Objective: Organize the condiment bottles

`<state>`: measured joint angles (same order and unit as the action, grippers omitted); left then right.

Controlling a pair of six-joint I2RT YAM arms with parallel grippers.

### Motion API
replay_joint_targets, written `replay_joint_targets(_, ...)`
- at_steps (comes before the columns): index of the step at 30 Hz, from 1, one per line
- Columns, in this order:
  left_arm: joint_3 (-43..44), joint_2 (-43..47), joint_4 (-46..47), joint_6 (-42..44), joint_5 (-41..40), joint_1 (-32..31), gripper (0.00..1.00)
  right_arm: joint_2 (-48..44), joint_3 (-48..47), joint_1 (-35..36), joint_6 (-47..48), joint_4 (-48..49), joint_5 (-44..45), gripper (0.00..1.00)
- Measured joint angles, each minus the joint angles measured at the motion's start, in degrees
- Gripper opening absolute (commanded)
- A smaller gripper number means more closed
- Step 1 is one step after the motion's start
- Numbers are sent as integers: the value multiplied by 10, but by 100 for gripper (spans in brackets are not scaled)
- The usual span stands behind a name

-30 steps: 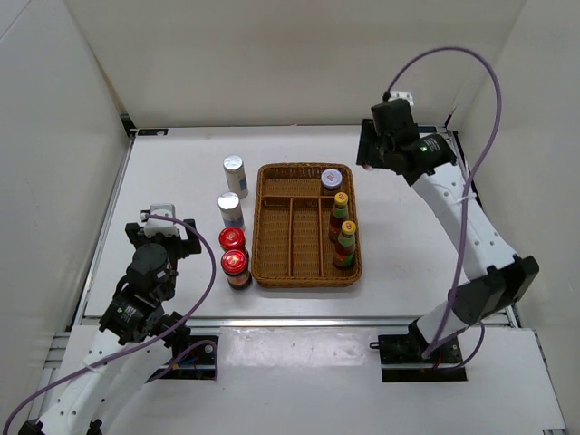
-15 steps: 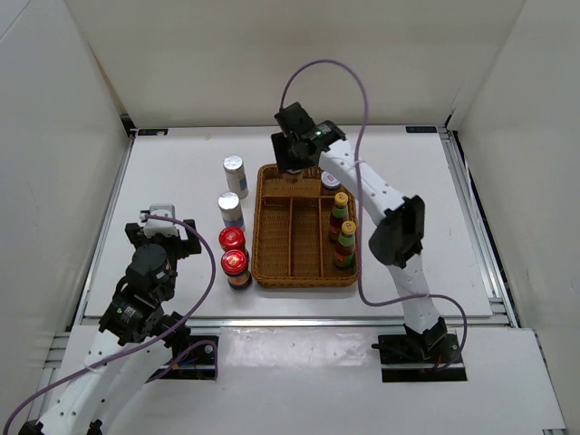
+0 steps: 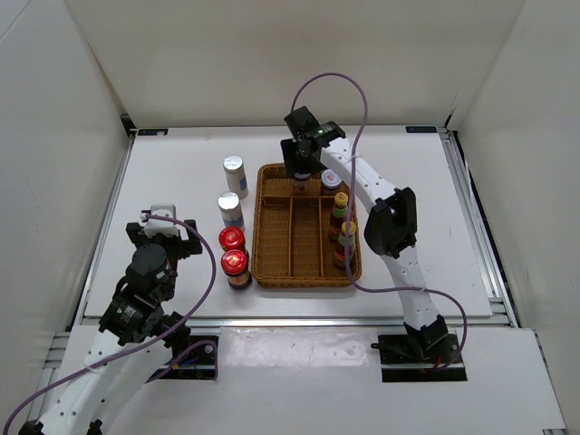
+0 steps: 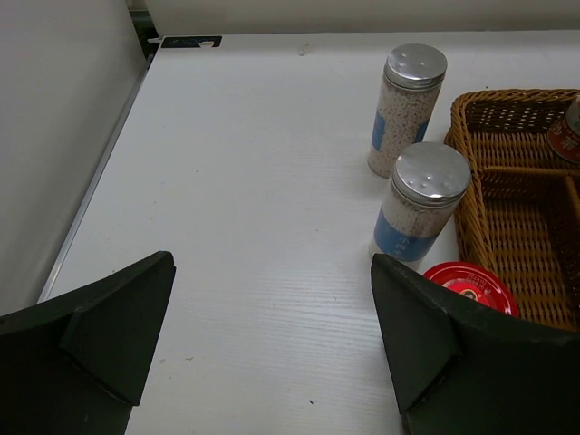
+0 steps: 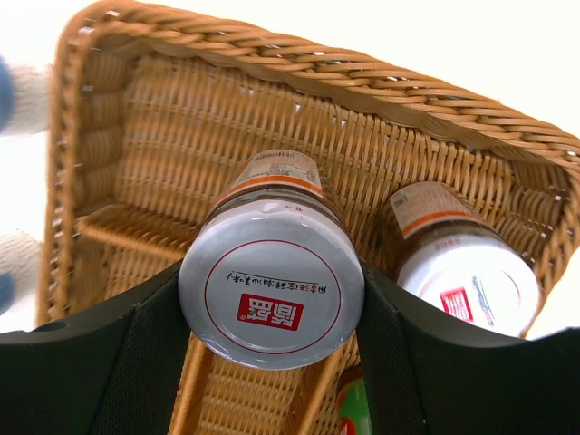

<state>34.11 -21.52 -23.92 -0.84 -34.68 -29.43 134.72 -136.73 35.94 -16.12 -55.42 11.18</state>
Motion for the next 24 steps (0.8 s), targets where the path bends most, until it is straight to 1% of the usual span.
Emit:
replay_joint_targets(2, 0, 0, 0, 0, 2, 0, 100, 12, 1, -3, 0, 1, -4, 12)
replay_joint_targets(4, 0, 0, 0, 0, 2, 0, 100, 21, 8, -5, -2, 3, -6, 17)
replay_joint_targets(5, 0, 0, 0, 0, 3, 0, 100, 25, 11, -6, -2, 3, -8, 22)
replay_joint_targets(6, 0, 0, 0, 0, 3, 0, 100, 28, 16, -6, -2, 3, -9, 42)
replay_joint_targets(7, 0, 0, 0, 0, 4, 0, 100, 30, 17, -7, -2, 2, -10, 58)
replay_joint_targets(8, 0, 0, 0, 0, 4, 0, 100, 33, 17, -7, -2, 2, -10, 77)
replay_joint_targets(9, 0, 0, 0, 0, 6, 0, 100, 34, 17, -7, -4, 2, -11, 100)
replay_joint_targets(14, 0, -5, 1, 0, 9, 0, 100, 21, 7, -7, -15, -6, 6, 100)
replay_joint_targets(17, 0, -21, 4, -1, 9, 0, 100, -22, 3, -7, -15, -25, 19, 100)
replay_joint_targets(20, 0, -32, 4, -12, 11, 0, 100, -129, 12, -2, -13, -40, 52, 100)
replay_joint_targets(22, 0, -34, 3, -27, 19, 0, 100, -252, 60, 9, -10, -28, 88, 100)
replay_joint_targets(23, 0, -36, 1, -35, 27, 0, 100, -365, 130, 21, -5, 1, 116, 100)
replay_joint_targets(24, 2, -38, -4, -44, 37, 0, 100, -422, 159, 26, -5, 6, 129, 100)
